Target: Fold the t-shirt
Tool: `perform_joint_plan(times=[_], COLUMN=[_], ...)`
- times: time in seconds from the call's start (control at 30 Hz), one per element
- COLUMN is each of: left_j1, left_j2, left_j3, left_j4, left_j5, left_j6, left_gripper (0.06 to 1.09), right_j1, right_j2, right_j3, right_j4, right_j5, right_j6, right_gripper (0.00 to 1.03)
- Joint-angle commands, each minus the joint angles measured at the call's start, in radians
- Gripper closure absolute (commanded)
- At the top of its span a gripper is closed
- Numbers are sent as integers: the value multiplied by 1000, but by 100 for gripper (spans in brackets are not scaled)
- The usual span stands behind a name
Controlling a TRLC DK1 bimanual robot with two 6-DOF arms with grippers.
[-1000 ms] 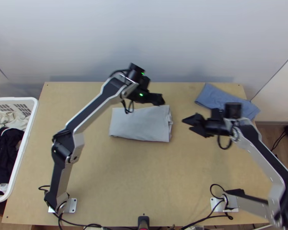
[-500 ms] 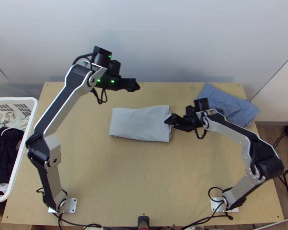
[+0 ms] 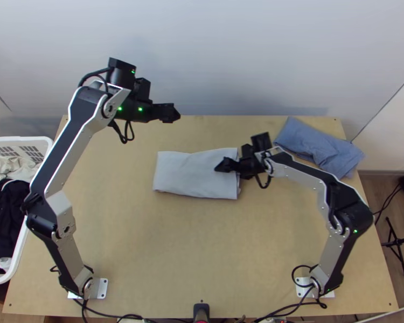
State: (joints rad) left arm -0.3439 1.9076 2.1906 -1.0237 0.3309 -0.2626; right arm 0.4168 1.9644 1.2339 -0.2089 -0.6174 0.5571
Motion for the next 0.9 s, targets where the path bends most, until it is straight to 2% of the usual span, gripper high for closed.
perform_joint_plan(times=[0.0,0.13,0.17,0.2,0.23,0.3,0.33,0.6,0.73,0.87], left_j1=[25,37,40,46,51,60,65,86,102,118], left_j2=[-18,-30,-33,-35,-38,-44,-47,-53,-53,-56], left_j3=[-2,-5,-6,-6,-8,-11,-12,-20,-25,-42], left_j4=[-15,-21,-22,-26,-27,-27,-27,-29,-29,-27], left_j5=[-1,-3,-3,-3,-4,-3,-3,-3,-3,-3], left_j6=[0,0,0,3,8,8,10,16,20,26], left_gripper=[10,10,10,10,10,10,10,10,10,10], right_j1=[91,109,108,105,99,88,82,17,-87,-246], right_j2=[93,111,111,111,108,80,62,-188,-320,-374], right_j3=[99,141,147,150,148,142,139,136,137,179], right_j4=[-27,-34,-47,-55,-55,-55,-57,-101,-110,-162], right_j5=[2,4,4,4,4,5,10,10,5,-73], right_j6=[6,6,6,1,1,3,4,26,43,6], right_gripper=[5,5,9,20,39,91,100,100,100,100])
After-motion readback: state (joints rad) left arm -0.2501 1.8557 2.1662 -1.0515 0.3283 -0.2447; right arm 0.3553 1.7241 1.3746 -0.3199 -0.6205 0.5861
